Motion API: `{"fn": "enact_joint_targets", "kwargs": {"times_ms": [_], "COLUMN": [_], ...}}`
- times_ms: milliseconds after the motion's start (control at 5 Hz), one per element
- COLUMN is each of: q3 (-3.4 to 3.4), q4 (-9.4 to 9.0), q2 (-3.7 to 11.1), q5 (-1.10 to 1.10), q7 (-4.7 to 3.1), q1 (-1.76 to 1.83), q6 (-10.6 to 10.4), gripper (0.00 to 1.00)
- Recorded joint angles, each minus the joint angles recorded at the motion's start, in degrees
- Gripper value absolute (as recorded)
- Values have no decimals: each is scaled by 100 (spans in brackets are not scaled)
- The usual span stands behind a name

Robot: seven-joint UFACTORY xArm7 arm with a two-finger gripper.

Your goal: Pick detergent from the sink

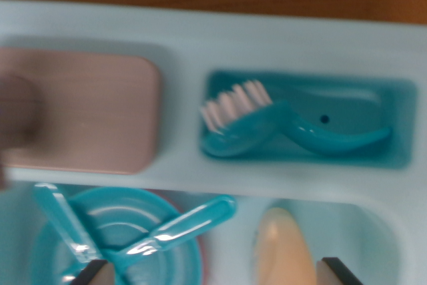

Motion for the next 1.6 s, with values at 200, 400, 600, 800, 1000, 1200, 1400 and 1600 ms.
{"fn": "enact_joint_targets", "kwargs": {"times_ms": [200,400,600,800,1000,1200,1400,1600], "q3": [0,-39,-39,-74,-74,-104,-104,-126], "q4": [0,-145,-145,-277,-277,-387,-387,-470], "q2": [0,74,74,141,141,197,197,239], "q5": [0,26,26,49,49,68,68,83], "q7": [0,-115,-115,-220,-220,-306,-306,-372], "q1": [0,-52,-52,-99,-99,-139,-139,-168], "q6": [0,-202,-202,-387,-387,-540,-540,-655], "gripper": [0,0,0,0,0,0,0,0]}}
